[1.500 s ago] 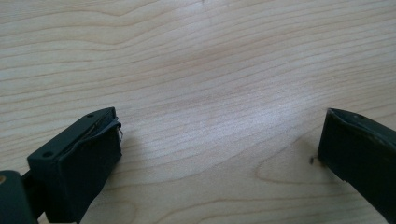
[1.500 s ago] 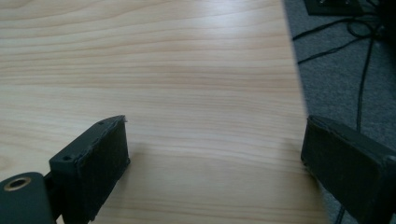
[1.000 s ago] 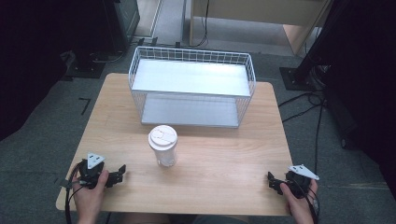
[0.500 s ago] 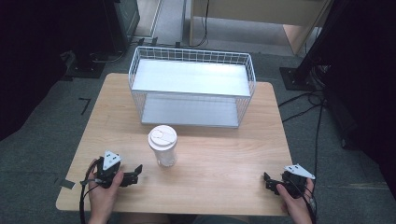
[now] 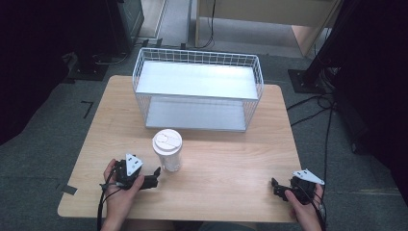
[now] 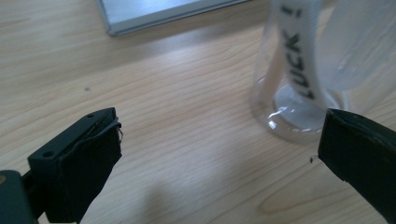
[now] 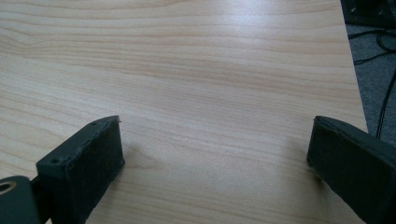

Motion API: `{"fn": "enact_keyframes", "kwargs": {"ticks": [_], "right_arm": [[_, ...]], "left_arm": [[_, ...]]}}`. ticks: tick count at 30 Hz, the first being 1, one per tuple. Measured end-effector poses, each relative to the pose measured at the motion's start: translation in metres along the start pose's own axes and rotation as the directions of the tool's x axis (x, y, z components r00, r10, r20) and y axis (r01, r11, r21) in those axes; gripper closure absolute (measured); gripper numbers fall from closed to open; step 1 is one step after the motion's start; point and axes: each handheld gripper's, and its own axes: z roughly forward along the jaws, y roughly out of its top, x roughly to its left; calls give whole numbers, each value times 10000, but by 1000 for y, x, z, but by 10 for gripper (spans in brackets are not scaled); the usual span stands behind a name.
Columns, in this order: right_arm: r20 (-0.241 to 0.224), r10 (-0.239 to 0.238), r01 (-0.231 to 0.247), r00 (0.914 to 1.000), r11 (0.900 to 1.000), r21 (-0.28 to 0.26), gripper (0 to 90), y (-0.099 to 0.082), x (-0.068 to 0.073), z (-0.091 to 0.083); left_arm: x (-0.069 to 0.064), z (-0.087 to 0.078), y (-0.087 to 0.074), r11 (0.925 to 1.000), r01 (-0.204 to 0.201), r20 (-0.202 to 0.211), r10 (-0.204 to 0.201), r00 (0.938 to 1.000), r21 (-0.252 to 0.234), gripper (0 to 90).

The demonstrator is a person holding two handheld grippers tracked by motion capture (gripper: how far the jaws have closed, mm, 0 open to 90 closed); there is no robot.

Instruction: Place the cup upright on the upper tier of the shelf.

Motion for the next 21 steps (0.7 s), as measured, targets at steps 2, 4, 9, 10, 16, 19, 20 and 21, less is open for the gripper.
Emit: {"fn": "enact_keyframes", "kwargs": {"ticks": [2,4,9,10,16,19,20,21], "right_arm": [[-1,-2,2,10000,10000,-1,34,0,0,0],[-1,-3,3,10000,10000,-1,34,0,0,0],[-2,-4,4,10000,10000,-1,34,0,0,0],[0,-1,1,10000,10000,-1,34,0,0,0],[-3,0,0,10000,10000,-1,34,0,0,0],[-3,-1,1,10000,10000,-2,34,0,0,0],[-3,-1,1,10000,10000,-2,34,0,0,0],[-1,-3,3,10000,10000,2,34,0,0,0]], "left_arm": [[-1,1,1,9999,102,182,-100,9998,-123,0],[-4,4,3,9983,267,646,-233,9976,-520,0],[-10,10,4,9901,337,1381,-147,9903,-1363,0],[-12,11,5,9886,374,1412,-166,9898,-1461,0],[-21,14,10,9764,541,1676,-188,9857,-2090,0],[-27,17,13,9650,691,1676,-266,9855,-2530,0],[-28,18,13,9613,761,1676,-318,9853,-2648,0],[-30,19,14,9555,832,1668,-364,9853,-2831,0]]}}
